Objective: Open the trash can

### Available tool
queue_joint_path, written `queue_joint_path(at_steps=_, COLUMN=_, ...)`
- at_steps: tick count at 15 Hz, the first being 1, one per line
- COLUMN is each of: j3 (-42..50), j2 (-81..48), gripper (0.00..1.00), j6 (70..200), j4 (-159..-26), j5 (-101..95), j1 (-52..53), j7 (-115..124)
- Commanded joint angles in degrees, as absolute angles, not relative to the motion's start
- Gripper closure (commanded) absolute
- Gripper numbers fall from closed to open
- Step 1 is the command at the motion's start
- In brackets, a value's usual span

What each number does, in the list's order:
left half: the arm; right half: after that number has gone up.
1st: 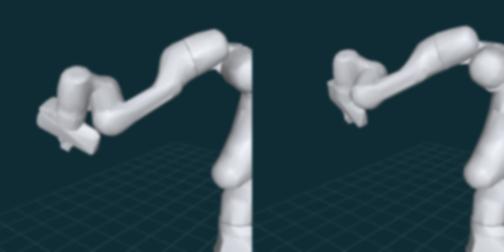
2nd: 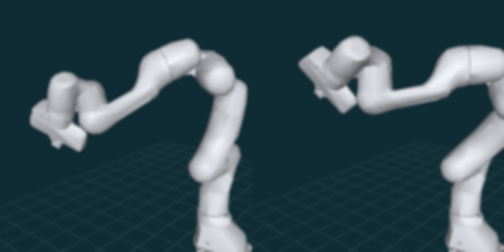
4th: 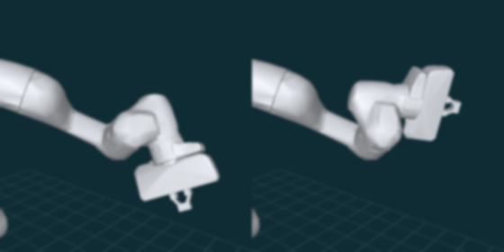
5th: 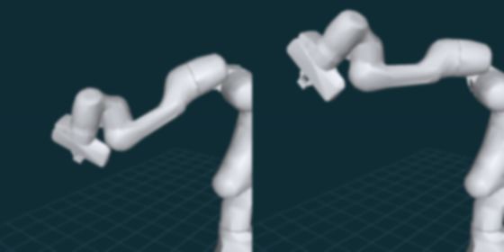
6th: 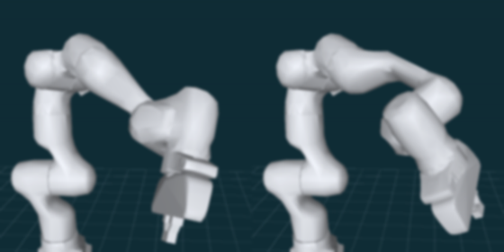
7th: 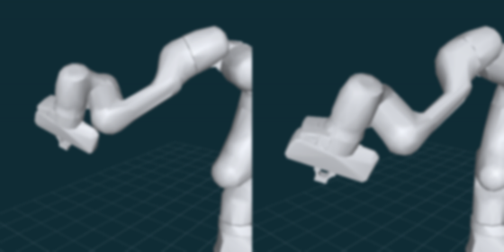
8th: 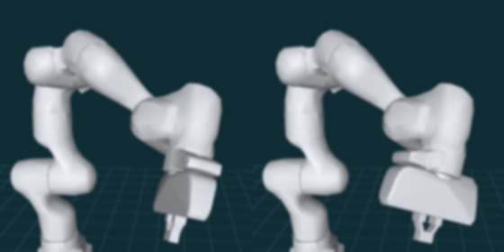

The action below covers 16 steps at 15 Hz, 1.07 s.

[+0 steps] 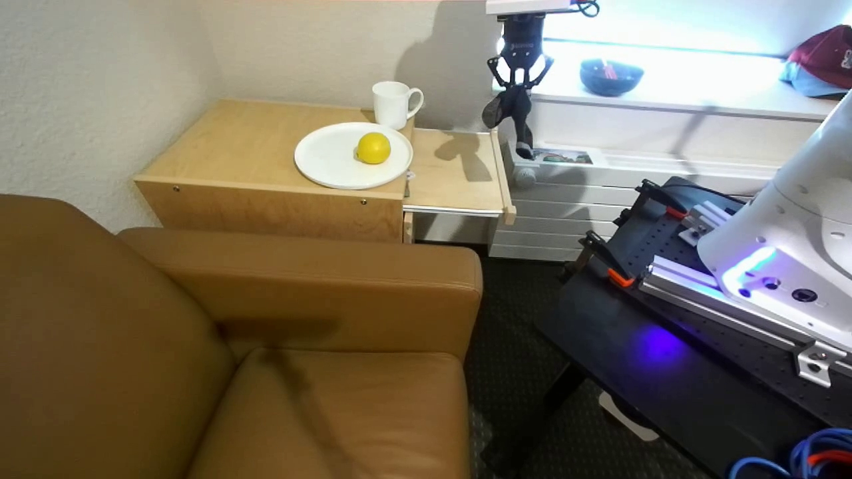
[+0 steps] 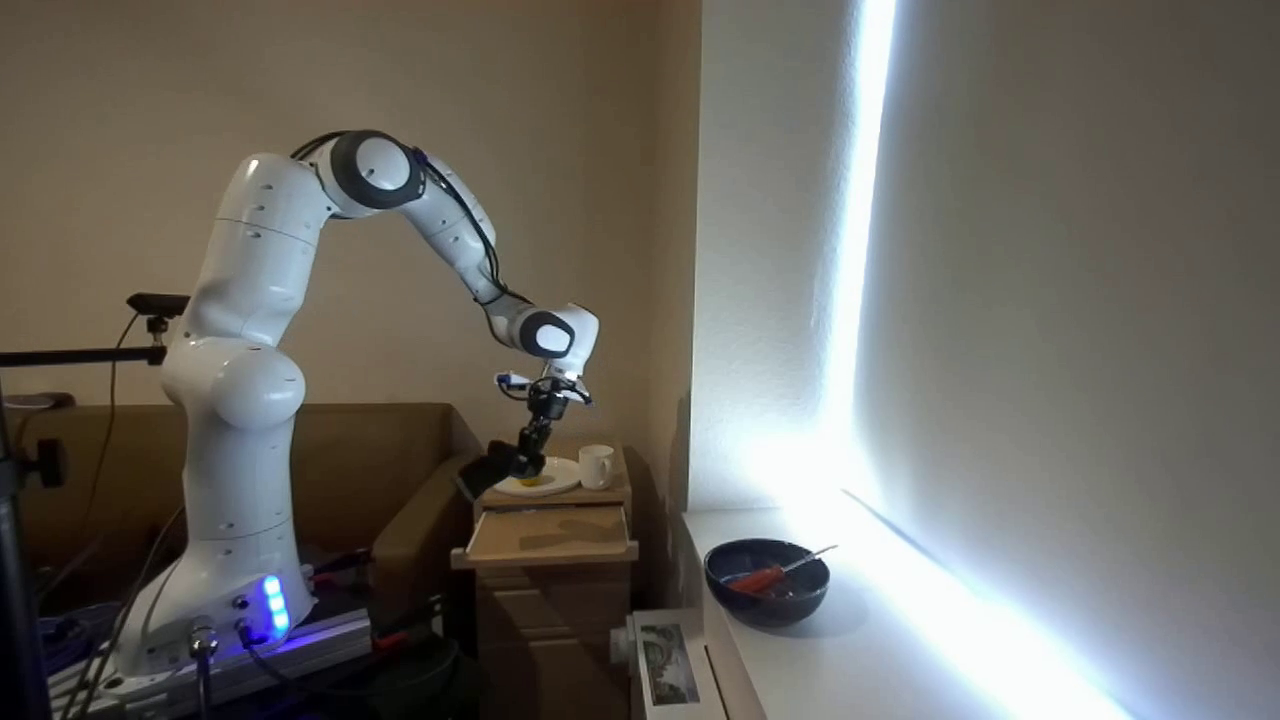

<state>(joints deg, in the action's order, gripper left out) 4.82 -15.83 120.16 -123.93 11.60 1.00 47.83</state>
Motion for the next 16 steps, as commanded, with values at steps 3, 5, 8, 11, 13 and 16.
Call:
queue_joint_path(at_steps=3, j3=-1.69, j2=-3.01, gripper=0.96, j6=120.23, j4=-137.54, j5=13.87, j1=4.93, j7=38.90)
queue_joint_path(at_steps=5, j3=-4.67, j2=-2.01, gripper=0.96, j6=123.29, j4=-140.15, j5=16.01, j1=7.02, j7=35.84)
queue_joint_path(at_steps=8, j3=-5.60, j2=-3.33, gripper=0.84, j6=122.34, j4=-138.17, j5=17.94, j1=7.59, j7=35.50)
queue_joint_path(at_steps=11, j3=-5.78, j2=-3.20, gripper=0.84, j6=123.65, j4=-138.50, j5=19.97, j1=7.54, j7=31.72)
queue_joint_path(at_steps=13, j3=-6.04, j2=-4.20, gripper=0.96, j6=124.32, j4=-138.51, j5=19.42, j1=7.85, j7=31.96)
queue_joint_path(at_steps=16, j3=-9.43, j2=-5.76, gripper=0.96, j6=126.19, j4=-138.75, j5=20.64, j1=11.05, j7=30.92)
